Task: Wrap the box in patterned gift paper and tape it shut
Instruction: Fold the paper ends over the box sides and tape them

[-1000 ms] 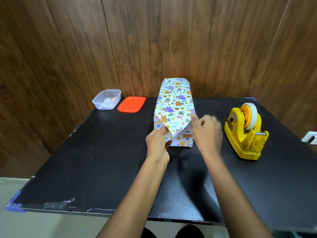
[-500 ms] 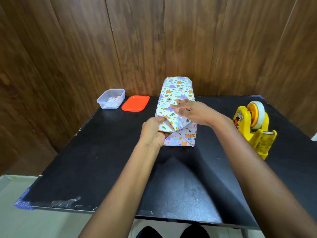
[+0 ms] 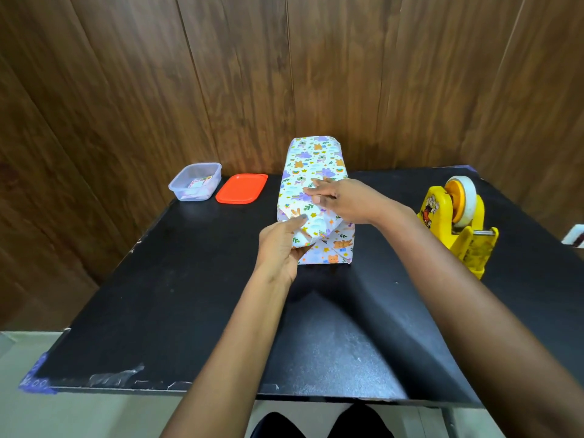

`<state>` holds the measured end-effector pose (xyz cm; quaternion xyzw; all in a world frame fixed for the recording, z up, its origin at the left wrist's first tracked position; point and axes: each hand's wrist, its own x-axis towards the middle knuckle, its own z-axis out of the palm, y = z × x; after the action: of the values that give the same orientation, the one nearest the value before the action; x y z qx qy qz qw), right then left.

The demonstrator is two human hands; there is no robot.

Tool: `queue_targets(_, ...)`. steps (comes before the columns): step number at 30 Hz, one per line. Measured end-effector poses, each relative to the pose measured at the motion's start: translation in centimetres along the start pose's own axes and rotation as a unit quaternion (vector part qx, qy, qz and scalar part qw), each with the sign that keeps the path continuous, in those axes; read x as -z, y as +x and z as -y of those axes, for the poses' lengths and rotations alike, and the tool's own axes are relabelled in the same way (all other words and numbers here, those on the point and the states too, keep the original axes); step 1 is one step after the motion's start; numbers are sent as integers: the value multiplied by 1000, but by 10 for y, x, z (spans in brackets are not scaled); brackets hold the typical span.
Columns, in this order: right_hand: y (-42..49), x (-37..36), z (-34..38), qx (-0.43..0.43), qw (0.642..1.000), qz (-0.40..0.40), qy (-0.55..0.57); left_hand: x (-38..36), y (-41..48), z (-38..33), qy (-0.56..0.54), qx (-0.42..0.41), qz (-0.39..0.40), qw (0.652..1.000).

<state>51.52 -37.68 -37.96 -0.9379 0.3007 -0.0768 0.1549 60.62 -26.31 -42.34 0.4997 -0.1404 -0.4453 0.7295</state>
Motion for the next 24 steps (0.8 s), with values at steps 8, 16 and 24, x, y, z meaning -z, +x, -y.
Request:
queue_targets(8,-7,-4,1,8,1000,0,30,5,-1,18,3,-62,22,998)
queue_targets(16,-16,0,-2,22,998,52,-25,13,6,36,41,-168,44,984)
queue_targets(24,-19,-3,0,23,992,44,-114,13,8,46,128,-214,6,968)
